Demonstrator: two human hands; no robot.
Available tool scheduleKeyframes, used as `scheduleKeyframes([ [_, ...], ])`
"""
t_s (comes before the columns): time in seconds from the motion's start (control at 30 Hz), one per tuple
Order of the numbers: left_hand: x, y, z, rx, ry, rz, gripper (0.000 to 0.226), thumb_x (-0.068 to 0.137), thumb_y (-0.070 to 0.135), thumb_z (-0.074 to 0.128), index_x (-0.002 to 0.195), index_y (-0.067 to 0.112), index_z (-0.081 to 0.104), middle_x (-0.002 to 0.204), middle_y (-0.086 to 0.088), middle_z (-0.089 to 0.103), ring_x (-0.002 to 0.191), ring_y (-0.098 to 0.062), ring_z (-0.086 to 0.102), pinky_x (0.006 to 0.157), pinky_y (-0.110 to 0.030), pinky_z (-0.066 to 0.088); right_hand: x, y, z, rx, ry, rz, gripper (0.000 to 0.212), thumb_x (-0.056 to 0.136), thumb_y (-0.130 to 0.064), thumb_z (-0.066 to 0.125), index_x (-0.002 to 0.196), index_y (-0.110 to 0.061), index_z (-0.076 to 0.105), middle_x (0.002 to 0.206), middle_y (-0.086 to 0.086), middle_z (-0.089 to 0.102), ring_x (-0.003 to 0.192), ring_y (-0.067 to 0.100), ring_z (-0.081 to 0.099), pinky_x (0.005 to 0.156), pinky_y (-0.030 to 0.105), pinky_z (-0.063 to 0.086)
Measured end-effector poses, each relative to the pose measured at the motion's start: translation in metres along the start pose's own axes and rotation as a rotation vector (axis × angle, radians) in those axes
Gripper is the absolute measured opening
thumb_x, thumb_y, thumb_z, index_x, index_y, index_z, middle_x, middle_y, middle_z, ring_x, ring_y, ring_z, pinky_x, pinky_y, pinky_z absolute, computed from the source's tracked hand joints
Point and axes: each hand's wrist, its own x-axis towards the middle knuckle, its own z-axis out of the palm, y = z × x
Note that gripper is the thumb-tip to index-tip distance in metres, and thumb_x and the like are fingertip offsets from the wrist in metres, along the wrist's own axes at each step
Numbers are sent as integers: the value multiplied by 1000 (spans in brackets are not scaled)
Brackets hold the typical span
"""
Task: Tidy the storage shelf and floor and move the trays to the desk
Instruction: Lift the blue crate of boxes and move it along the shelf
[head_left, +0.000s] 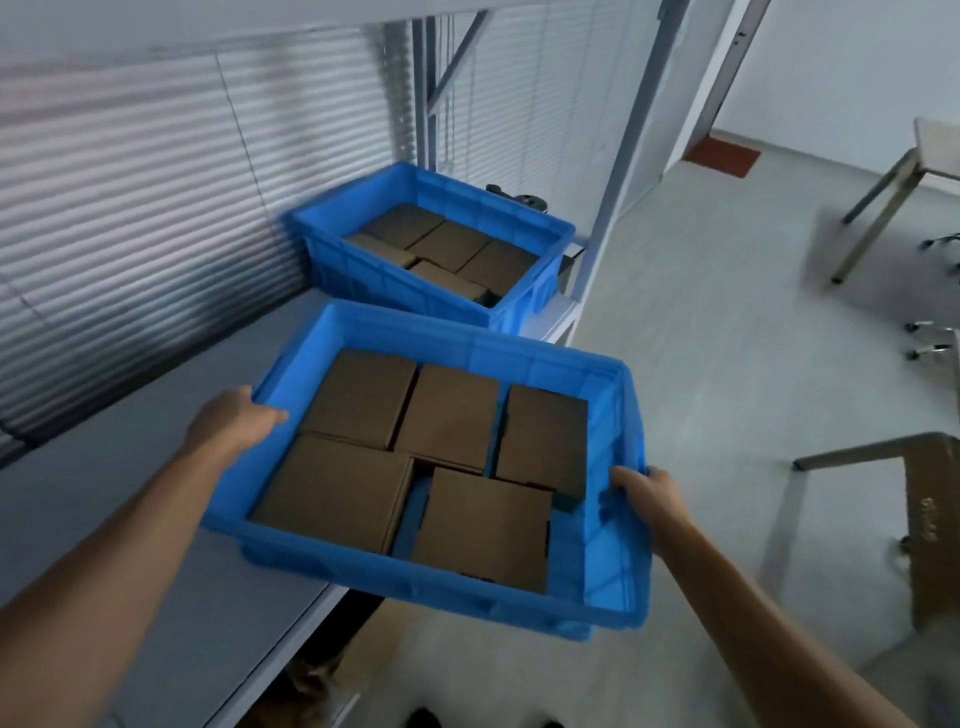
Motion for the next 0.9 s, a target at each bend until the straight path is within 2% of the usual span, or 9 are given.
scheduleKeyframes([
  [0.1, -23, 9, 7, -31, -17, 15, 38, 79, 32, 74, 104, 5, 61, 99, -19, 65, 81, -31, 62, 70, -35, 49, -16, 12, -21, 3, 40, 25, 28, 69, -20, 65, 88, 1, 68, 87, 26, 75, 81, 42, 73, 72, 57, 61],
  [0.2, -53, 23, 20, -136, -26, 48, 41, 74, 27, 77, 106, 5, 62, 103, -19, 66, 87, -33, 63, 74, -37, 49, -27, 33, -55, 61, 60, 81, 23, 80, -10, 63, 95, 7, 66, 91, 31, 73, 85, 48, 71, 76, 62, 59],
  [0.43, -142, 89, 75, -311, -183, 150, 47, 53, 38, 72, 92, 13, 67, 89, -14, 70, 80, -33, 67, 80, -49, 55, -67, 116, -166, 152, 215, 129, 16, 82, -6, 61, 93, 3, 67, 83, 25, 74, 78, 43, 72, 78, 59, 59],
  [0.5, -171, 117, 99, -323, -236, 195, 48, 52, 41, 73, 91, 13, 67, 88, -14, 71, 81, -35, 67, 81, -51, 55, -84, 145, -208, 182, 256, 138, 18, 82, -8, 60, 94, 3, 67, 79, 20, 73, 72, 37, 71, 74, 51, 61],
  [0.57, -206, 148, 130, -325, -271, 236, 51, 51, 43, 73, 92, 13, 68, 89, -14, 71, 82, -35, 68, 82, -51, 54, -102, 179, -256, 228, 302, 143, 25, 75, -14, 63, 94, 1, 68, 83, 21, 74, 74, 39, 72, 74, 54, 61],
  [0.63, -251, 180, 163, -333, -309, 291, 45, 55, 42, 75, 90, 13, 69, 91, -13, 72, 84, -35, 68, 84, -48, 53, -122, 212, -306, 254, 359, 167, 27, 72, -17, 62, 91, -1, 68, 86, 22, 74, 79, 43, 72, 76, 59, 60],
  [0.7, -305, 214, 198, -347, -357, 324, 36, 65, 36, 77, 90, 12, 69, 93, -14, 71, 87, -35, 67, 84, -46, 53, -146, 244, -359, 301, 423, 187, 17, 80, -9, 59, 90, 1, 67, 84, 23, 72, 76, 40, 71, 76, 56, 59],
  [0.8, -380, 263, 257, -360, -438, 361, 41, 73, 33, 76, 100, 3, 66, 96, -14, 67, 88, -33, 64, 80, -43, 50, -180, 296, -439, 327, 537, 223, 18, 78, -8, 59, 90, 2, 69, 88, 26, 73, 75, 39, 71, 76, 56, 59],
  [0.9, -456, 308, 313, -323, -510, 420, 39, 78, 30, 75, 101, 0, 65, 99, -14, 64, 90, -29, 58, 81, -38, 46, -214, 345, -514, 344, 628, 275, 19, 77, -11, 60, 89, 1, 70, 96, 27, 73, 87, 44, 72, 76, 56, 59],
])
